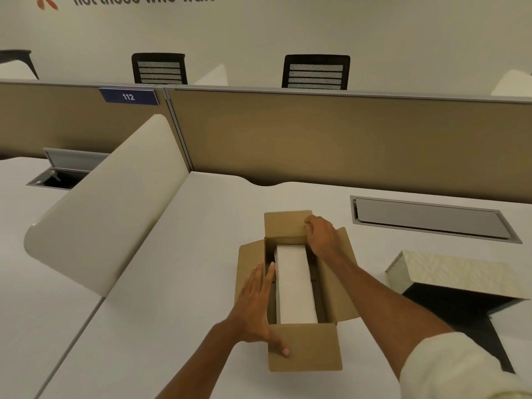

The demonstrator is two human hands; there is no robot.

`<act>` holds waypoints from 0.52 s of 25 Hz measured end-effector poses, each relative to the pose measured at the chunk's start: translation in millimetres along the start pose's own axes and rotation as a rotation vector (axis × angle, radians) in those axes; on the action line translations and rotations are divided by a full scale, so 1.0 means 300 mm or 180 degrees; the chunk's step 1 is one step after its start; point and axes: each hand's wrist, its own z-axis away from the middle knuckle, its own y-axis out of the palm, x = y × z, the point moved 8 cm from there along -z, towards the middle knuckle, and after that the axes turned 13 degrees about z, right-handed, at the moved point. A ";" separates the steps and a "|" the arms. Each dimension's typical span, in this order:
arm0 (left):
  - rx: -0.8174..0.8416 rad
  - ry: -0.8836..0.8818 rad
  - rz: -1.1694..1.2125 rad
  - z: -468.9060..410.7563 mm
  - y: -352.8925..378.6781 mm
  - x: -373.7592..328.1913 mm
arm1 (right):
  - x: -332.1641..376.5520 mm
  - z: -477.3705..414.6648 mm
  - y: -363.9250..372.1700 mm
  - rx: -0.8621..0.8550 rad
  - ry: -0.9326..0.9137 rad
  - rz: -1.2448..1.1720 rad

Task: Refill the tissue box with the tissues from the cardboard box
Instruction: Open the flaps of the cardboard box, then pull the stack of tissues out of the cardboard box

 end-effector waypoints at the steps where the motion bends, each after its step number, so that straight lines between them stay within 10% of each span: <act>1: -0.0020 0.0012 -0.0019 0.000 -0.001 0.001 | 0.012 -0.004 0.025 0.0159 -0.0067 0.0226; 13: -0.0275 0.0112 -0.0019 -0.008 -0.003 0.015 | 0.111 0.233 0.033 -0.0096 -0.0180 0.0578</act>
